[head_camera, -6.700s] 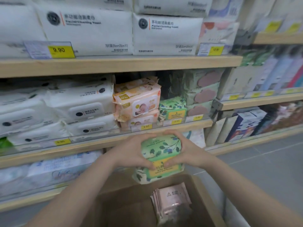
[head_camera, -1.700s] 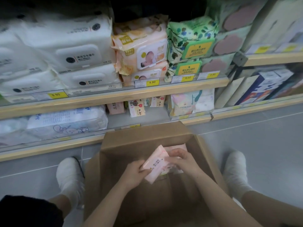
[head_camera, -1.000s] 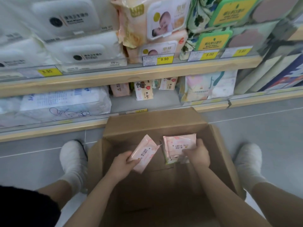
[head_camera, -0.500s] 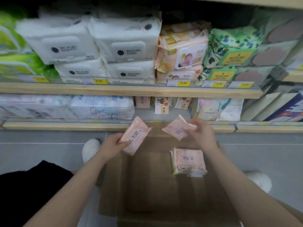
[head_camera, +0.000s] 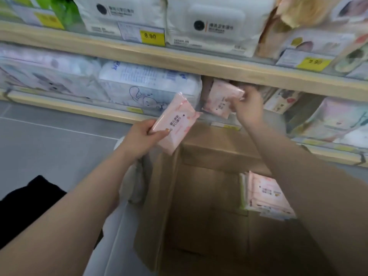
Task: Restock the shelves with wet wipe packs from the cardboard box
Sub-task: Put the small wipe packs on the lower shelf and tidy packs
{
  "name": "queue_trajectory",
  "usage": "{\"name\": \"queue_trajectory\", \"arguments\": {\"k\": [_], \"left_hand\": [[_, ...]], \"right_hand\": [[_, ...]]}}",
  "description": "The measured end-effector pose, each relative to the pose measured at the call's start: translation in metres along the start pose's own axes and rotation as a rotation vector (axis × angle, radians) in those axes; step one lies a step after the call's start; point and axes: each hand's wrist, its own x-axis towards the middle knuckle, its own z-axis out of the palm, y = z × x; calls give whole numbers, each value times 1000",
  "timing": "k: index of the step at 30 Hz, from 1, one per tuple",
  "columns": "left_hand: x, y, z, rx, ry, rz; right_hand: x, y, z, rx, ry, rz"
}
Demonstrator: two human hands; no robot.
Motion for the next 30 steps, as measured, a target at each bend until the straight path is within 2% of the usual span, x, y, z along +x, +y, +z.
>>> {"name": "queue_trajectory", "arguments": {"k": [5,12,22,24,28,30], "left_hand": [[17,-8,-4,-51,11,-18],[23,-11,6,-110,-69,-45],[18,1,9,-152,-47,-46],[15,11,11,-134,-22,-15],[9,33,18,-75,-42,67],[7,40,21,-11,-52,104]], "right_hand": [[24,9,27,25,40,-5],[28,33,52,126,-2,202],[3,19,42,176,-72,201],[-15,13,28,229,-162,178],[-52,-5,5,308,-478,74],[-59,-13,3,331,-508,64]]}}
